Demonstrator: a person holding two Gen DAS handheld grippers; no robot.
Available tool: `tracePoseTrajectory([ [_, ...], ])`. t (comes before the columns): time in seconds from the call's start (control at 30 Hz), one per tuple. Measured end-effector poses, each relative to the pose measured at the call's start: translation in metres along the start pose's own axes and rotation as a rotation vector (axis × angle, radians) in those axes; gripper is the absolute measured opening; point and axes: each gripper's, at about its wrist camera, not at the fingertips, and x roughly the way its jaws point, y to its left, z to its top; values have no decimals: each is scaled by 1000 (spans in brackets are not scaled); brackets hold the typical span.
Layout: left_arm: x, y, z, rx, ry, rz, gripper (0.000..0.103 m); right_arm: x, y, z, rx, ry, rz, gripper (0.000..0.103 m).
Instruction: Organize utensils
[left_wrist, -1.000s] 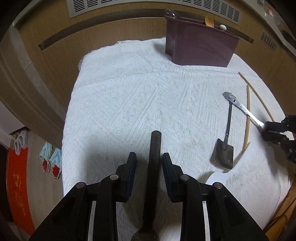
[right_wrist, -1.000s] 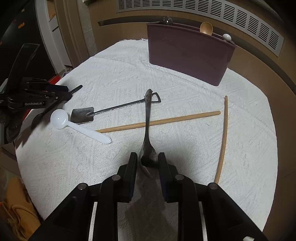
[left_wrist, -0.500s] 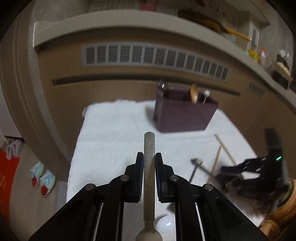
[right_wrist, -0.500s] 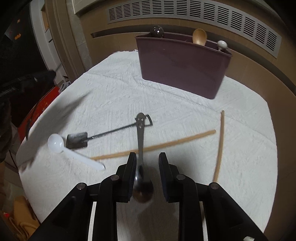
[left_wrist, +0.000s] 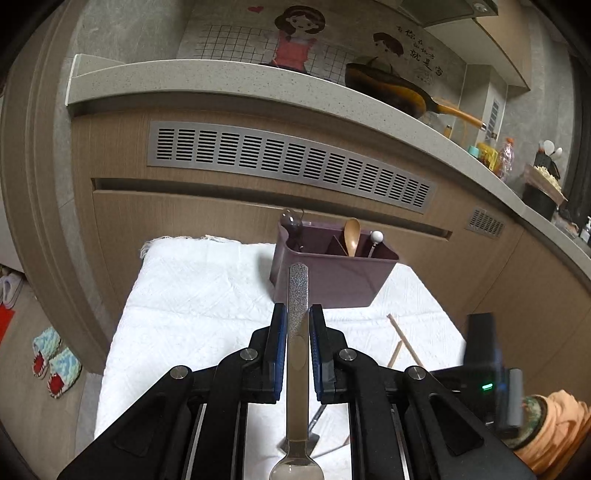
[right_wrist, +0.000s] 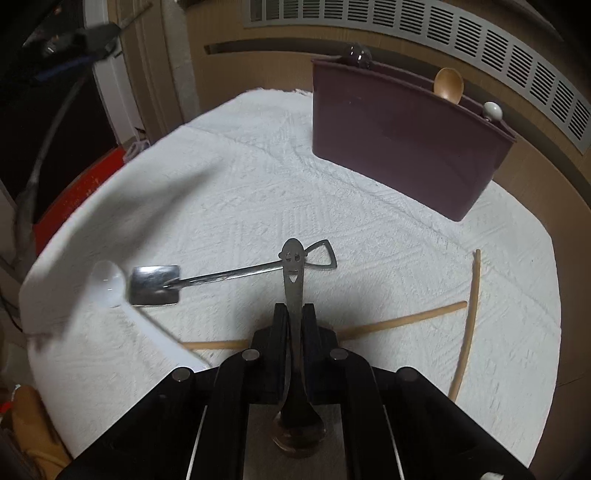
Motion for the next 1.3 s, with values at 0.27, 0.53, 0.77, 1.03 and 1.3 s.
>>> tracePoseTrajectory([
  [0.27, -6, -25, -2, -11, -25, -38, 12, -72, -25, -8, 148, -168, 107, 4],
  [0.53, -22, -55, 18, 32, -91, -69, 12, -122, -26, 3, 117, -320, 50, 4],
  [0.77, -19, -54, 15, 34, -93, -43, 12, -75, -33, -16, 102, -167, -41, 25],
  [1.03, -3, -23, 5, -22, -46, -17, 13, -20, -21, -19, 120, -30, -14, 48],
  [1.3, 40, -31, -39, 109, 214, -94, 32, -6, -19, -33, 97, 24, -14, 53],
])
